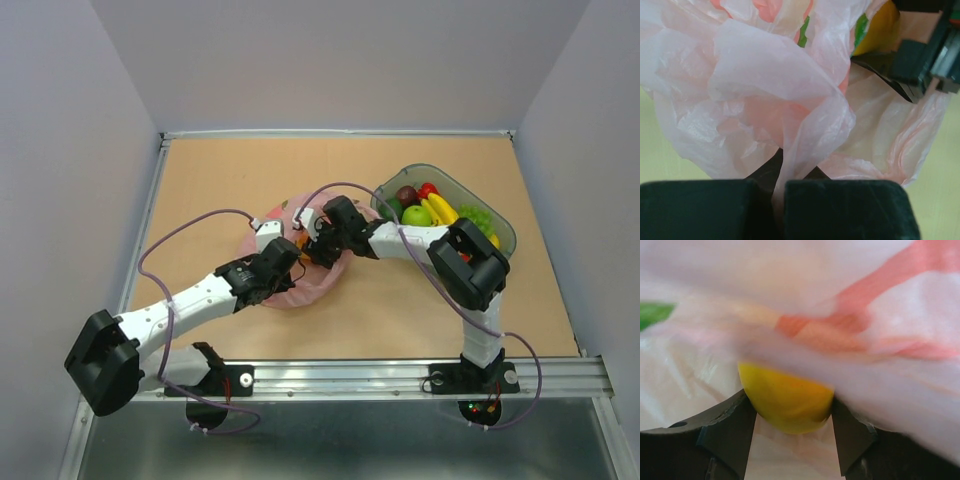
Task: Untie the knot of the plastic bag and take out the fruit
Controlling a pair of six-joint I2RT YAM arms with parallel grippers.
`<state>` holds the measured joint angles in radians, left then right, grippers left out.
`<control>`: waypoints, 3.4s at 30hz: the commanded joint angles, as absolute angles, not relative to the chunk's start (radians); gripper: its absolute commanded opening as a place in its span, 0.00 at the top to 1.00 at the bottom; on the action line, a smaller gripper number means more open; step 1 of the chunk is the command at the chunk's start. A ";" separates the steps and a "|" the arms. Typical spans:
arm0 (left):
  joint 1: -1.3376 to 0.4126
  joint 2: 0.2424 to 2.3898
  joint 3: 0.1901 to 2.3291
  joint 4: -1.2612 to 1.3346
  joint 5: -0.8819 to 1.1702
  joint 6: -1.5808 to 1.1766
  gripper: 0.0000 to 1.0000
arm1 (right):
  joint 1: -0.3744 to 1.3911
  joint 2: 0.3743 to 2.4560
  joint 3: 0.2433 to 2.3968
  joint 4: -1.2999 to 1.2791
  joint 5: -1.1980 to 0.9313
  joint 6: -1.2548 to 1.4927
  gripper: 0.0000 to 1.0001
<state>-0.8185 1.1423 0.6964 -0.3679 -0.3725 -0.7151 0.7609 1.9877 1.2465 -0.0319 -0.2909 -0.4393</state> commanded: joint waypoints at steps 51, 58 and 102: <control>-0.370 0.959 0.658 -0.202 -0.304 -0.419 1.00 | 0.328 1.287 0.937 -0.394 0.219 0.259 0.95; -0.361 0.959 0.643 -0.183 -0.290 -0.413 1.00 | 0.170 1.285 0.930 -0.402 0.241 0.365 0.95; -0.278 0.934 0.811 -0.213 -0.212 -0.328 0.24 | 0.069 0.640 0.992 -0.440 0.268 0.316 0.00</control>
